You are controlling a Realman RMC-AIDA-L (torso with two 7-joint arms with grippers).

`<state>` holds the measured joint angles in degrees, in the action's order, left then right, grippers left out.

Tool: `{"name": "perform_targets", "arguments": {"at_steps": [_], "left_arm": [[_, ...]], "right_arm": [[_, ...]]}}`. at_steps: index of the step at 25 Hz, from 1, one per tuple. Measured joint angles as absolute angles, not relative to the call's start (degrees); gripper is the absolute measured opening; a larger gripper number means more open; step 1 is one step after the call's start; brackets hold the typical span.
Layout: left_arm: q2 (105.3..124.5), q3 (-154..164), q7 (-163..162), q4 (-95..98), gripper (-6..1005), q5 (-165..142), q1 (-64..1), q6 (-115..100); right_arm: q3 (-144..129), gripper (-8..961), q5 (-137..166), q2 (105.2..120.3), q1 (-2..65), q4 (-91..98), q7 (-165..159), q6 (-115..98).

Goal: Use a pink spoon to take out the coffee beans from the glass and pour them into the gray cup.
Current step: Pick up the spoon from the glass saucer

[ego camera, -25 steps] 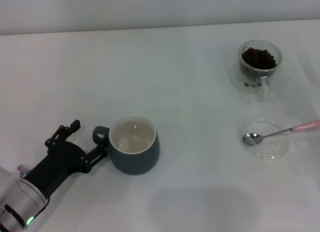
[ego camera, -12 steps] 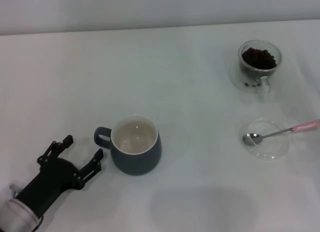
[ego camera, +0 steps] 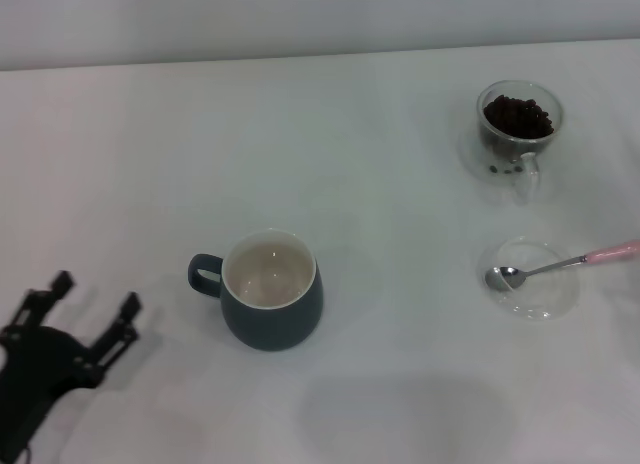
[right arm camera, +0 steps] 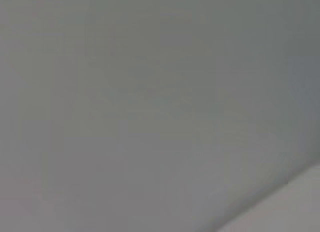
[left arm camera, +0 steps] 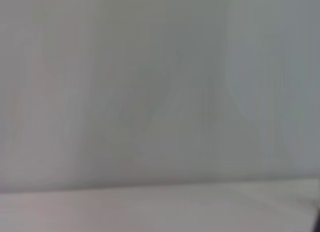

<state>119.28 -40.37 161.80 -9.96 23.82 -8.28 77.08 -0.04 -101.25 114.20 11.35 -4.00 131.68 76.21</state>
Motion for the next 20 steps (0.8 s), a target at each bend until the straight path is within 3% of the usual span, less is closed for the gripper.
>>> {"name": "perform_targets", "arguments": {"at_steps": [11, 20], "left_arm": [[119.39, -40.3, 161.8, -8.0, 872, 38.4, -7.3, 82.2], [119.45, -40.3, 161.8, -8.2, 872, 40.5, -9.0, 82.0]], "right_arm": [[-8.6, 840, -100.9, 113.98, 6.1, -0.9, 118.7, 75.0], [-16.9, 839, -100.5, 114.24, 6.5, -1.6, 115.7, 75.5]]}}
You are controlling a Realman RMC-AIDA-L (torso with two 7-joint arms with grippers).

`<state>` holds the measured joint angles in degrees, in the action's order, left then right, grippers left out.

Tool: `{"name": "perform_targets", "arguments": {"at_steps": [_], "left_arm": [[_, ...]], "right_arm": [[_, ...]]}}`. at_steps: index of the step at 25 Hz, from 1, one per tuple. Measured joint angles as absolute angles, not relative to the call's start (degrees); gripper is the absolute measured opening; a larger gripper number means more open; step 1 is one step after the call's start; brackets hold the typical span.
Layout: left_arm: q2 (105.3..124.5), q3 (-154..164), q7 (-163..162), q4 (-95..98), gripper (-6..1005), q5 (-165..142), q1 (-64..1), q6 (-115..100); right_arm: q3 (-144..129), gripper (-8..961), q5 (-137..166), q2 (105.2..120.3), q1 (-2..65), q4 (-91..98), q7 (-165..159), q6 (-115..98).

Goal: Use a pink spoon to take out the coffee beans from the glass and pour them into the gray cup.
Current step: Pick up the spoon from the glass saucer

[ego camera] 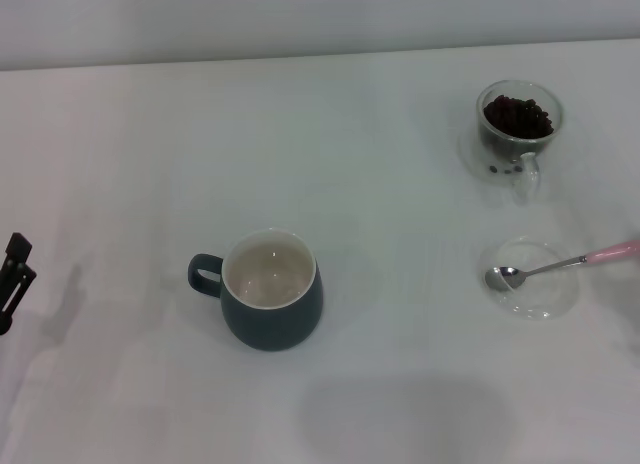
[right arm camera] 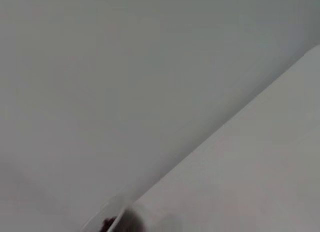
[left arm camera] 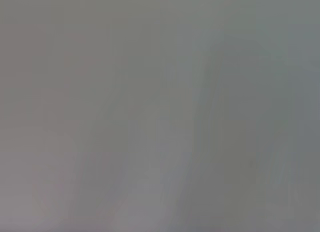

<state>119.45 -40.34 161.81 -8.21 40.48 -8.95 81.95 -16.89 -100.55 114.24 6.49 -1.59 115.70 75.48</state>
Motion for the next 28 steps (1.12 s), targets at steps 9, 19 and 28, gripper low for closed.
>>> {"name": "perform_targets", "arguments": {"at_steps": [9, 19, 28], "left_arm": [[119.45, -40.3, 161.8, -8.4, 872, 40.5, -9.9, 81.9], [119.44, -39.9, 161.8, -8.4, 871, 40.1, -10.9, 80.6], [119.53, -39.8, 161.5, -8.5, 871, 40.0, -11.1, 79.7]], "right_arm": [[-22.0, 837, -100.4, 114.36, 8.2, -1.8, 112.9, 76.7], [-25.1, 821, -100.4, 114.16, 8.3, -0.6, 109.6, 76.5], [-29.1, 445, -100.5, 114.04, 8.2, 1.5, 105.1, 76.3]]}}
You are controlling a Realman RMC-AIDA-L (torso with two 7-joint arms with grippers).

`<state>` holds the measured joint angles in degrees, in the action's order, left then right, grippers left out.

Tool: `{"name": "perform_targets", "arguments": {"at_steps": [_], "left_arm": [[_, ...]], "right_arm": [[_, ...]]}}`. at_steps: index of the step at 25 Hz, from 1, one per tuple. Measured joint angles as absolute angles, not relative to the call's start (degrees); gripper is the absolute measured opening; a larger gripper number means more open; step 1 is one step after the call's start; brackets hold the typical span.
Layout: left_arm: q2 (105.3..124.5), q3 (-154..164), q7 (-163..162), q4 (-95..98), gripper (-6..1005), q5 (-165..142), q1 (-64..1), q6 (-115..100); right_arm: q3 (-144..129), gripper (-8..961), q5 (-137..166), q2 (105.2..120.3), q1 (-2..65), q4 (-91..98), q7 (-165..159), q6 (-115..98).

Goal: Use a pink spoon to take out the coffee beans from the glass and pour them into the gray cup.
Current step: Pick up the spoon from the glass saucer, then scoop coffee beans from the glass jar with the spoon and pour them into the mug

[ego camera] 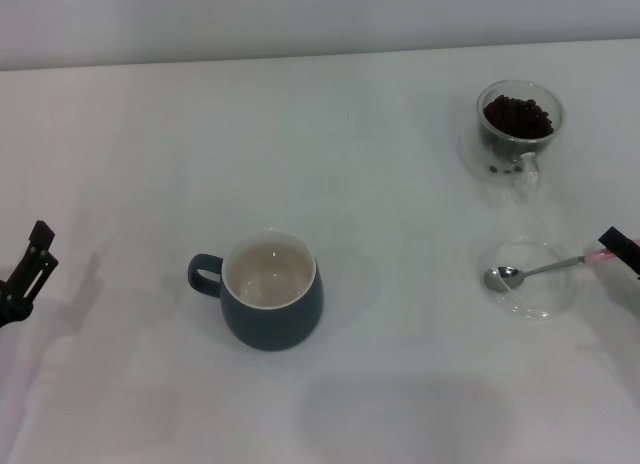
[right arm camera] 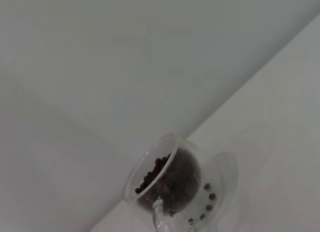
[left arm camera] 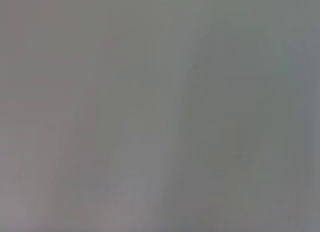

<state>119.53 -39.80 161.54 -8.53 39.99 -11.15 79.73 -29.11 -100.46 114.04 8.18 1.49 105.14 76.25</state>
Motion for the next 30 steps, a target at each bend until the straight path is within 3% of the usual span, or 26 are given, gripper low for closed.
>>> {"name": "perform_targets", "arguments": {"at_steps": [4, 9, 21, 30], "left_arm": [[119.61, -39.7, 161.5, -8.5, 871, 39.9, -11.2, 79.7], [119.62, -39.6, 161.5, -9.0, 871, 39.5, -10.8, 79.6], [119.59, -39.6, 161.5, -9.1, 872, 39.3, -10.6, 79.6], [119.53, -39.6, 161.4, -9.1, 872, 39.5, -10.6, 79.7]], "right_arm": [[-29.4, 283, -100.5, 114.06, 8.2, 1.7, 105.0, 76.2], [-29.8, 215, -100.5, 114.08, 8.0, 2.0, 105.0, 77.7], [-28.6, 163, -102.3, 114.23, 8.8, 3.8, 104.0, 86.0], [-26.9, 152, -105.0, 114.44, 14.8, 9.2, 103.9, 88.2]]}}
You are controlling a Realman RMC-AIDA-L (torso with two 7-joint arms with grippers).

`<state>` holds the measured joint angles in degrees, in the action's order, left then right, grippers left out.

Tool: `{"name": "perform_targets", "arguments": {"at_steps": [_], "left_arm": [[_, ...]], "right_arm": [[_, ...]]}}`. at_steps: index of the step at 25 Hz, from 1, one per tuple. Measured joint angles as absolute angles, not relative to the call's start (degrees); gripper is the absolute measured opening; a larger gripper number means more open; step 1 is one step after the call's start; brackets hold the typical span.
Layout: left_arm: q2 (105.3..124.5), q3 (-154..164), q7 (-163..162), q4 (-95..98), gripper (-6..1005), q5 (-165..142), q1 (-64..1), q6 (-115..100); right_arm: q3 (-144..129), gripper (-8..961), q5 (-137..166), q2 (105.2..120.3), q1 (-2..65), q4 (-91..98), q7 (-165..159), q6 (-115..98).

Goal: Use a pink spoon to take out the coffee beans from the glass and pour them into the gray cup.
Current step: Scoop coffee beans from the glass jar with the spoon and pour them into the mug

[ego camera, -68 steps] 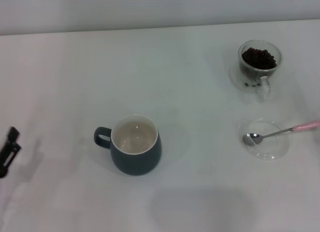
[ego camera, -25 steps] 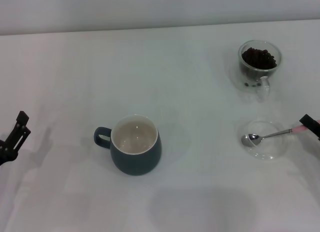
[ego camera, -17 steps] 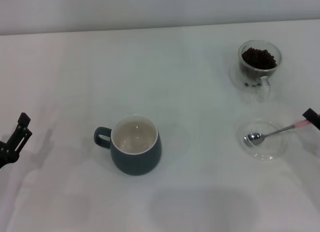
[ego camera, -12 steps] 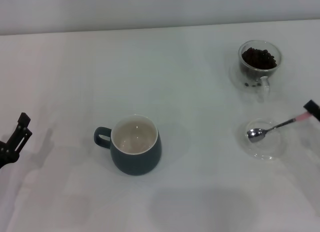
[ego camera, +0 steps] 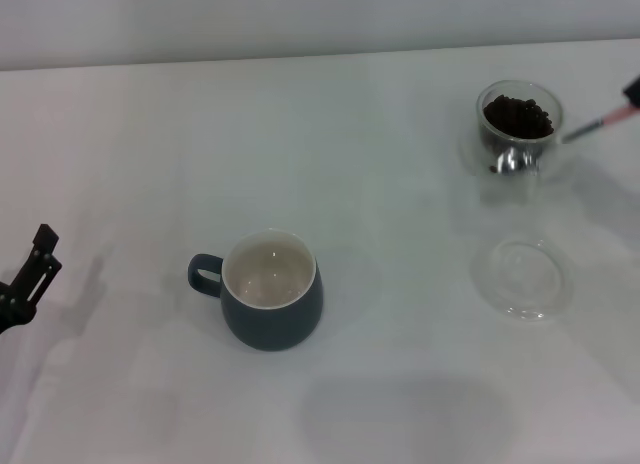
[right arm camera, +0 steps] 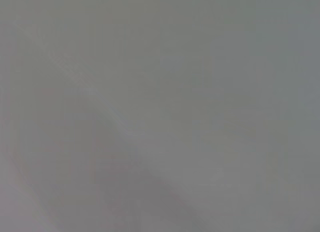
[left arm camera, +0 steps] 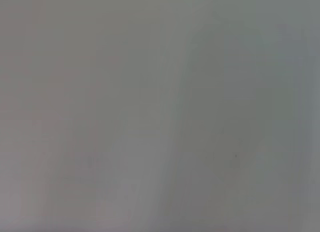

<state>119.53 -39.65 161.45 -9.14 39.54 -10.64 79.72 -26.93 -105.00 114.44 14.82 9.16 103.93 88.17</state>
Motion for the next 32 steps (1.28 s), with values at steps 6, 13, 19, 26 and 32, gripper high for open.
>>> {"name": "perform_targets", "arguments": {"at_steps": [6, 13, 19, 26, 32], "left_arm": [[119.53, -39.8, 161.5, -9.1, 872, 39.6, -10.9, 79.7], [119.53, -40.2, 161.5, -9.1, 872, 39.8, -11.1, 79.7], [119.51, -40.3, 161.5, -9.1, 872, 40.4, -11.2, 79.7], [119.53, -40.3, 161.5, -9.1, 872, 40.5, -11.8, 79.7], [119.53, -40.3, 161.5, -9.2, 873, 40.5, -12.1, 79.7]], "right_arm": [[-24.9, 153, -105.7, 114.69, 21.1, 13.0, 107.0, 82.4], [-23.8, 151, -106.1, 114.79, 24.5, 15.6, 116.4, 78.6], [-24.6, 148, -105.1, 114.84, 24.9, 18.3, 120.6, 77.0], [-26.4, 151, -104.0, 115.03, 24.3, 18.1, 124.3, 75.5], [-27.4, 153, -103.6, 115.21, 24.0, 17.8, 126.0, 73.9]]}}
